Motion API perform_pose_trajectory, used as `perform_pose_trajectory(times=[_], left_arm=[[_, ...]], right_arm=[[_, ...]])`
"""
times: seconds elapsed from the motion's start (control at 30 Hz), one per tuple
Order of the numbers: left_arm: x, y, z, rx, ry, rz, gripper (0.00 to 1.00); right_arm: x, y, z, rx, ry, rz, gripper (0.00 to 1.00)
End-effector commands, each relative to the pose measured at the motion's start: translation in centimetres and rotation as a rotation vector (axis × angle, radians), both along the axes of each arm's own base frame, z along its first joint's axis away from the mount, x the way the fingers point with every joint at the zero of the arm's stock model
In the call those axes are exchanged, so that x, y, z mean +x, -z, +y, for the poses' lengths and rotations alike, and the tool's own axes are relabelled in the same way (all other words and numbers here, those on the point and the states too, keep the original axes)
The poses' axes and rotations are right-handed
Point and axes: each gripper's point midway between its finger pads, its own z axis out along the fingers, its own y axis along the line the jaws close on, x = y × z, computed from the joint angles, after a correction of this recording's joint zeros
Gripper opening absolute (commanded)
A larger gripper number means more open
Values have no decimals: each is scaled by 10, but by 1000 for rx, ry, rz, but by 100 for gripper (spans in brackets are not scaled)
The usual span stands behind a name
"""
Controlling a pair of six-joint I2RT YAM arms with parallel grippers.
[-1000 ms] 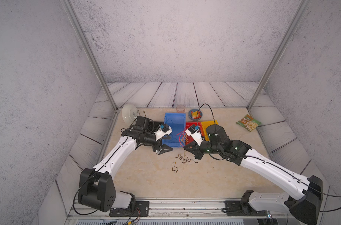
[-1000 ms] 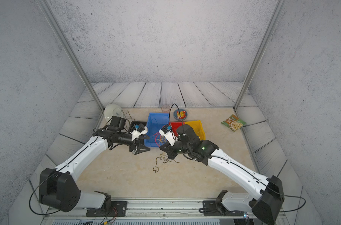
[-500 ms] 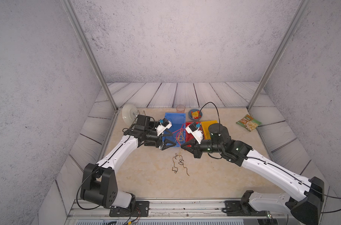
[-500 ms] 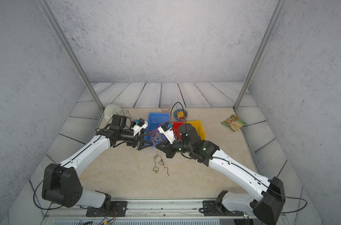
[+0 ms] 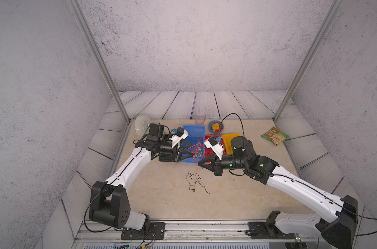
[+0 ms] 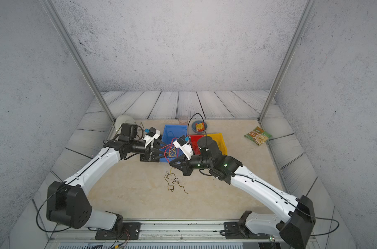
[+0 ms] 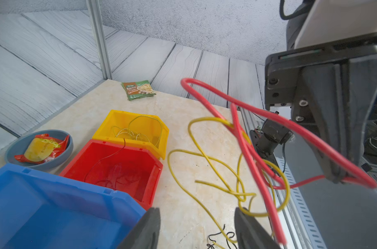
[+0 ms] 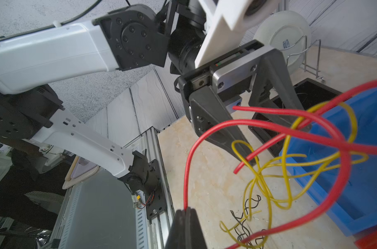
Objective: Untangle and sort cables by color
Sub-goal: Untie the cable.
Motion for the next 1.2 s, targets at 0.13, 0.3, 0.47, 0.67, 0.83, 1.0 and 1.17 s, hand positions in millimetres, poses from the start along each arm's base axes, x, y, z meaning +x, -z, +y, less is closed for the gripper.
perform_pose_trajectory(times=[0.13,0.3,0.47,0.67,0.83,1.0,1.17], left_arm=[[-30,-13,3,-65,134,-49,64],[-36,-13,6,-75,150,-55,68],[-26,-11,5,-48,110,-42,71],[-16,-15,1,-51,77,-5,72],[-17,-16,-3,-51,75,23,80],[-21,-9,-3,-37,80,24,94],[-11,-9,5,-26,36,8,94]], right_arm=[[-2,4,0,1,-6,3,0],[-2,7,-1,-12,-3,6,0],[-2,8,0,-13,-7,7,0],[-2,5,6,12,-25,27,0],[4,9,8,6,4,33,0],[9,7,10,10,15,28,0],[3,6,9,11,-11,21,0]])
